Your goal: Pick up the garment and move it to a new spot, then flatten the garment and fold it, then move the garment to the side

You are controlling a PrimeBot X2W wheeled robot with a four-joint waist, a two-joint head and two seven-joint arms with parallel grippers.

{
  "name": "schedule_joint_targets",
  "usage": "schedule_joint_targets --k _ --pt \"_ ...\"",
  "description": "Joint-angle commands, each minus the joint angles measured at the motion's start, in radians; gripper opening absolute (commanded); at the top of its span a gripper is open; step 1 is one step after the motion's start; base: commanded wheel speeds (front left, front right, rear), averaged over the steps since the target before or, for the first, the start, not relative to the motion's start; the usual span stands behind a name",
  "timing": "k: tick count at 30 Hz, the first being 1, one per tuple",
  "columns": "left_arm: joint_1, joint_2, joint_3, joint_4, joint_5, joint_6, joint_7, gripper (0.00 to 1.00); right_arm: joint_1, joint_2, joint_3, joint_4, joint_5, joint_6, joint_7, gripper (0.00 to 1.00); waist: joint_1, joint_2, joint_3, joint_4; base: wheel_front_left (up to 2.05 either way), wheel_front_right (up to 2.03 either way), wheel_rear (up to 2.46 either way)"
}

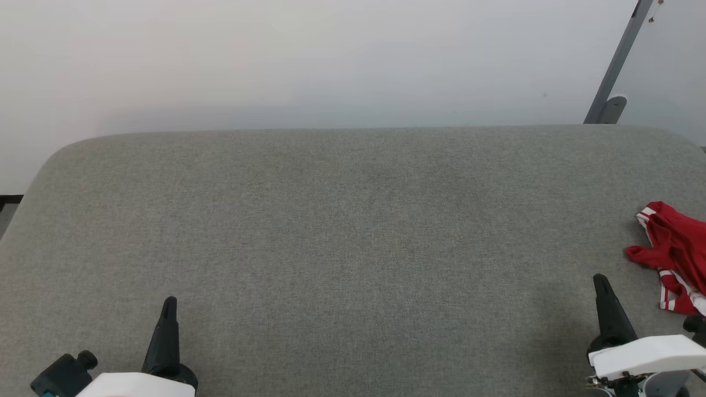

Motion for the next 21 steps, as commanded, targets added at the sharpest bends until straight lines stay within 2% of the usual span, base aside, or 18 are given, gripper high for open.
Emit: schedule_joint_targets --k 1,21 --pt "-0.027 0.003 0.006 -0.006 -0.027 0.000 0.006 0.00 -0.026 -0.001 -0.006 -0.016 0.027 0.000 0.009 0.00 0.0000 -0.0001 0.000 -0.001 0.00 0.00 0.00" --pt "-0.077 -0.005 0.021 0.023 -0.248 0.000 0.065 0.00 -0.047 0.025 -0.018 -0.023 0.236 0.000 0.069 0.00 0.0000 -0.0001 0.006 -0.010 0.00 0.00 0.00"
